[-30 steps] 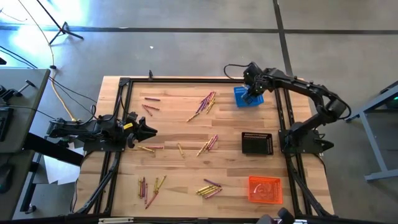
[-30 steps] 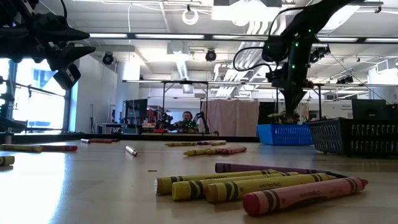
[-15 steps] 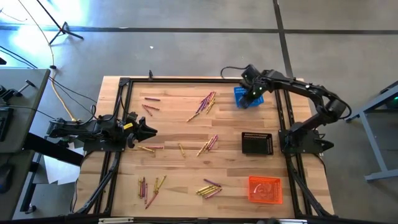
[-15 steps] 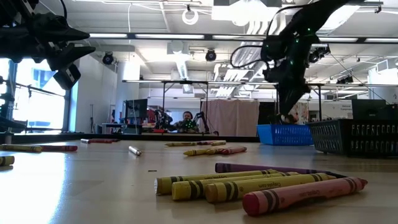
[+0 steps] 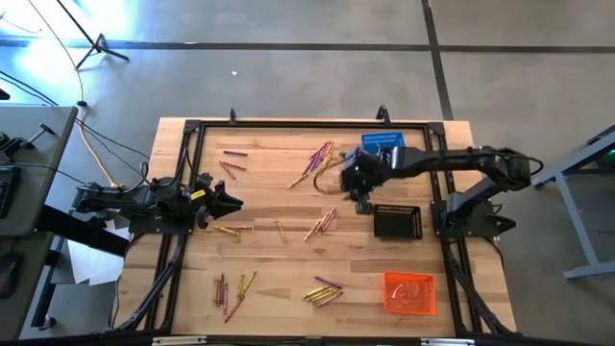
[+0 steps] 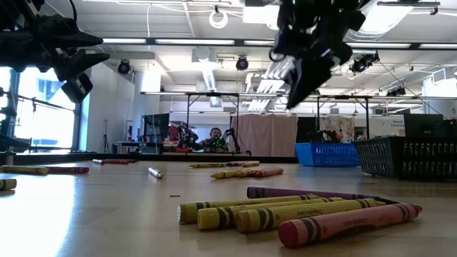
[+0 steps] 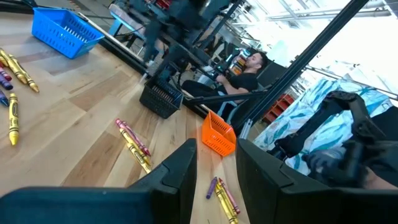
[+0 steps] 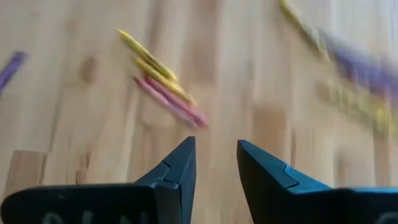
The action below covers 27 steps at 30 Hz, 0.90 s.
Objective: Sort crayons
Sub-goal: Put the red crayon into the blue bin
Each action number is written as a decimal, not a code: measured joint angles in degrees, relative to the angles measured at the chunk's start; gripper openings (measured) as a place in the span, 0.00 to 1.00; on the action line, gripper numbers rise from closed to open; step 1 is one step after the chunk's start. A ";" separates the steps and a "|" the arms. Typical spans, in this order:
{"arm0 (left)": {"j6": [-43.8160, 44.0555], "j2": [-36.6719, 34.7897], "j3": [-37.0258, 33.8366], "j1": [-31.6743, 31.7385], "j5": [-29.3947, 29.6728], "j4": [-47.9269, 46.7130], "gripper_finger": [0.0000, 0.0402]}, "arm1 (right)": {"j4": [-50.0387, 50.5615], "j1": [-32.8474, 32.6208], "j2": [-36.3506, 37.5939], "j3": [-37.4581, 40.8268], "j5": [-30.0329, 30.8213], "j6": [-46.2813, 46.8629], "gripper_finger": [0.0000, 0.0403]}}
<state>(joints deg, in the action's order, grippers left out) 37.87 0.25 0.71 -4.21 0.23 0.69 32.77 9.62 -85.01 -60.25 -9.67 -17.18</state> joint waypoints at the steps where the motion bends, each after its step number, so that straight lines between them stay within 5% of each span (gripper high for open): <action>1: 0.00 0.00 0.00 -0.02 0.00 0.02 0.25 | -2.10 -1.36 -0.22 -0.02 0.01 -2.22 0.25; 11: -0.02 0.00 -0.02 0.00 -0.02 0.00 0.25 | -9.95 -7.99 -10.53 -0.06 0.13 -7.42 0.25; 27: -0.01 0.00 -0.01 0.00 0.00 0.00 0.25 | -10.17 -8.12 -18.63 -0.04 0.23 -13.44 0.25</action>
<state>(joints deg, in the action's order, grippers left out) 37.85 0.25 0.70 -4.21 0.23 0.69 22.60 1.50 -103.64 -60.29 -9.44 -30.62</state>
